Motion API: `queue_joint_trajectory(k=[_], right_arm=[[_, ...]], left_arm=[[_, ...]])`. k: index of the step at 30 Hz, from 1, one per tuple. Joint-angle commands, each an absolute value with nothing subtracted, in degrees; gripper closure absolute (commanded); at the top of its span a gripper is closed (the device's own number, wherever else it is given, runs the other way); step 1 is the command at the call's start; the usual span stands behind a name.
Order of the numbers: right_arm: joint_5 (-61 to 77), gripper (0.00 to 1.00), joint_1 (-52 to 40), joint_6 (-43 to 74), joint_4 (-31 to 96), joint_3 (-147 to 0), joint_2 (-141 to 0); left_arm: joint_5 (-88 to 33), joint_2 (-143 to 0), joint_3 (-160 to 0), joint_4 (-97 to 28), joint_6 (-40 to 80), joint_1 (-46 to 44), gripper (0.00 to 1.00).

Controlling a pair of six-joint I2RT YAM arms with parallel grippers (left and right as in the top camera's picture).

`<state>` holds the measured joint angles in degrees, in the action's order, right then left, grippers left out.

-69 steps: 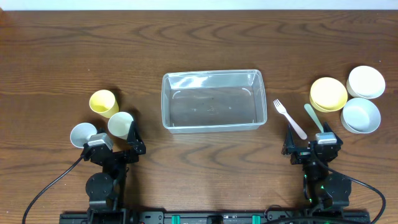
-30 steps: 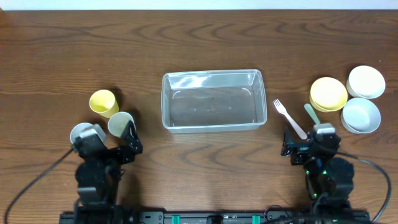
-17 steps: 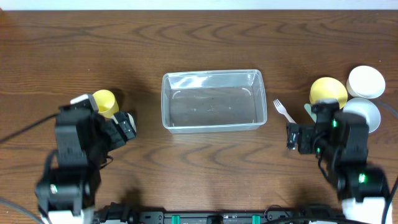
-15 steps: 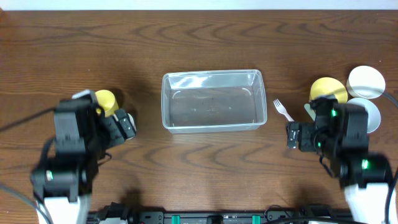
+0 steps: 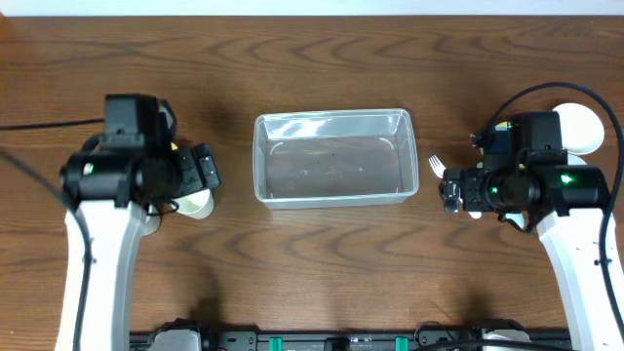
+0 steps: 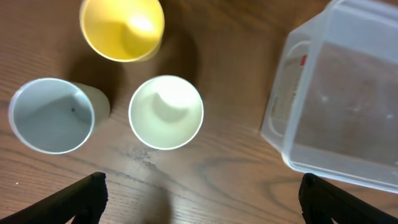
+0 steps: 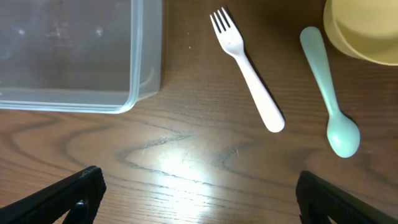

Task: Pack container
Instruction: 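Move left gripper to the white cup and grasp its rim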

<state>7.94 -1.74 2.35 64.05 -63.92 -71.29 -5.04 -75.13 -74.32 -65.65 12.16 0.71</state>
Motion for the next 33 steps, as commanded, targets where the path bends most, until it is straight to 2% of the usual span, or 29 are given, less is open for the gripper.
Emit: queue_joint_trajectory(k=[1,19,28,33], right_arm=[[7.90,0.01,-1.83,2.33,64.14,-64.88,-71.85],[7.73,0.01,-1.83,2.28,64.12,-64.84,-71.92],[7.75,0.01,-1.83,2.31,64.31,-64.84,-71.92],[7.75,0.01,-1.83,2.31,64.36,-64.84,-71.92]], left_arm=[[-5.15,-80.29,-75.20,-65.73,11.16,0.84,0.02],[-4.95,-103.70,-74.11,-62.39,11.18,0.84,0.02],[-3.40,-105.67,-74.11,-61.84,11.20,0.84,0.54],[-3.40,-105.67,-74.11,-62.24,11.18,0.84,0.69]])
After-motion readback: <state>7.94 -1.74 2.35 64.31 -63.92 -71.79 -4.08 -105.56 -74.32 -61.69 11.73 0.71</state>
